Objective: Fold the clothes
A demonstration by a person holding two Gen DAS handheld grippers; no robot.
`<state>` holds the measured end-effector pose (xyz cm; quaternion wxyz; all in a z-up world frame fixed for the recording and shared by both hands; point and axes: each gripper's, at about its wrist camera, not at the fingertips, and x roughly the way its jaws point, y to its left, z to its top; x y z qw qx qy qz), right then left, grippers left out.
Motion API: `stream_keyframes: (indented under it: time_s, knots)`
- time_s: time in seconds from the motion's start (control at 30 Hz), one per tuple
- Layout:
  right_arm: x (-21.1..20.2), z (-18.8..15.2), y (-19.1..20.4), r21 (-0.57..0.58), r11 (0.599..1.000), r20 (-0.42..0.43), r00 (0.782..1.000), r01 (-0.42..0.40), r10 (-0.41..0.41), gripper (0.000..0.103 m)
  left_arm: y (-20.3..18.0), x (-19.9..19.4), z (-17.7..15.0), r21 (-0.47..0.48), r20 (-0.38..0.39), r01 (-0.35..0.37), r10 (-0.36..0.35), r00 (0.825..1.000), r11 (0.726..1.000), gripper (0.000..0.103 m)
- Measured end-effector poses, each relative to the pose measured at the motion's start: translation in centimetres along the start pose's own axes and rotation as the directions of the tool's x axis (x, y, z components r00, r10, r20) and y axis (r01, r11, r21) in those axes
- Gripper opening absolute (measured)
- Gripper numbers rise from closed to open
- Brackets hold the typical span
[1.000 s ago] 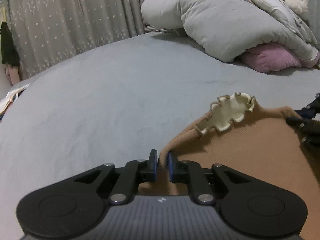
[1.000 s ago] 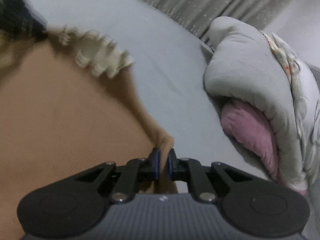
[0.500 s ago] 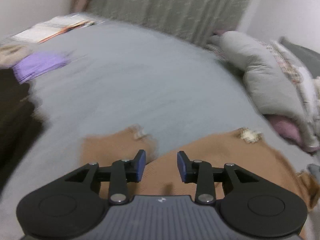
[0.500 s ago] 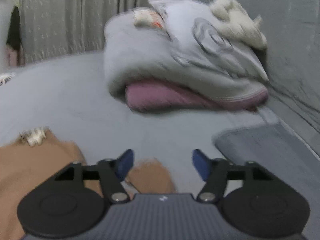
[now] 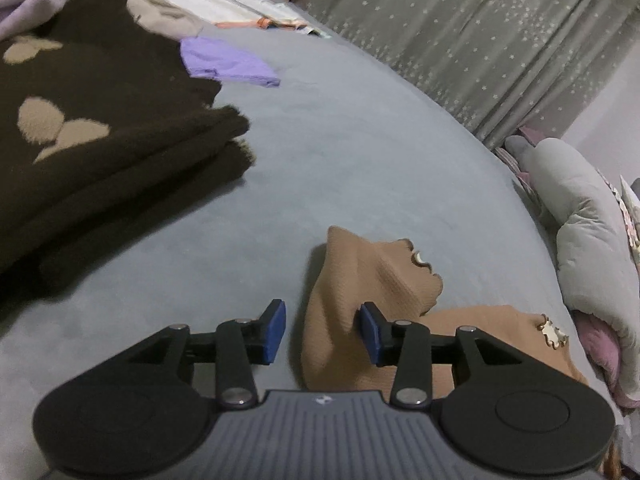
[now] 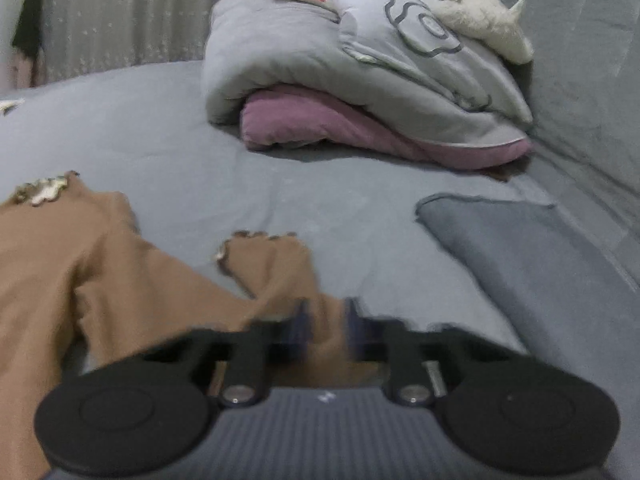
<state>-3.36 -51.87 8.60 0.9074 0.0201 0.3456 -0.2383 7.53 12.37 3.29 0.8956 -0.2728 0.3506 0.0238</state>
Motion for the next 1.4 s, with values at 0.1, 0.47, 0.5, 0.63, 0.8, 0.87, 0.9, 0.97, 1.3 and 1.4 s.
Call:
stream_keyframes:
  time_s: [0.1, 0.47, 0.5, 0.63, 0.8, 0.87, 0.9, 0.97, 1.3, 1.4]
  knots:
    - [-1.0, 0.4, -1.6, 0.080, 0.996, 0.021, 0.999, 0.036, -0.037, 0.001, 0.5, -0.8, 0.0, -0.015, 0.009, 0.014, -0.014, 1.000, 1.000, 0.039]
    - [-0.9, 0.3, 2.1, -0.141, 0.989, 0.046, 0.998, -0.045, 0.052, 0.088, -1.7, -0.8, -1.2, 0.066, 0.015, 0.010, -0.011, 1.000, 0.998, 0.055]
    - [-0.7, 0.3, 2.5, -0.157, 0.987, 0.037, 0.998, -0.038, 0.044, 0.077, -1.6, -0.7, -1.2, 0.059, 0.013, 0.010, -0.011, 1.000, 0.998, 0.055]
    - [0.1, -0.7, 1.6, -0.096, 0.994, -0.007, 0.998, 0.059, -0.060, 0.014, -1.2, -0.4, -1.3, 0.048, -0.005, 0.014, -0.014, 1.000, 0.999, 0.055]
    - [-1.6, -2.0, -2.9, 0.165, 0.982, 0.010, 0.995, 0.092, -0.095, 0.011, -1.1, -0.7, -1.4, 0.051, 0.004, 0.006, -0.007, 1.000, 0.999, 0.055]
    - [-2.4, -2.5, -4.8, 0.267, 0.958, 0.015, 0.994, 0.102, -0.110, 0.011, -0.9, -0.8, -1.3, 0.046, 0.016, -0.005, 0.004, 1.000, 0.999, 0.054]
    - [-2.7, -2.8, -5.7, 0.317, 0.942, 0.016, 0.993, 0.107, -0.118, 0.011, -0.9, -0.7, -1.3, 0.045, 0.016, -0.006, 0.005, 1.000, 0.999, 0.054]
    - [-3.4, -3.3, -7.5, 0.415, 0.903, 0.018, 0.991, 0.114, -0.133, 0.012, -0.6, -0.7, -1.2, 0.029, 0.022, -0.011, 0.010, 1.000, 1.000, 0.054]
    - [-5.8, -5.2, -15.6, 0.704, 0.689, 0.012, 0.967, 0.172, -0.254, 0.012, 0.9, -1.8, -0.6, -0.014, 0.058, -0.006, 0.007, 0.998, 1.000, 0.054]
    - [-5.3, -5.6, -17.1, 0.737, 0.662, -0.003, 0.981, 0.135, -0.196, 0.020, 1.8, -2.3, -0.2, -0.022, 0.071, -0.006, 0.007, 0.997, 1.000, 0.054]
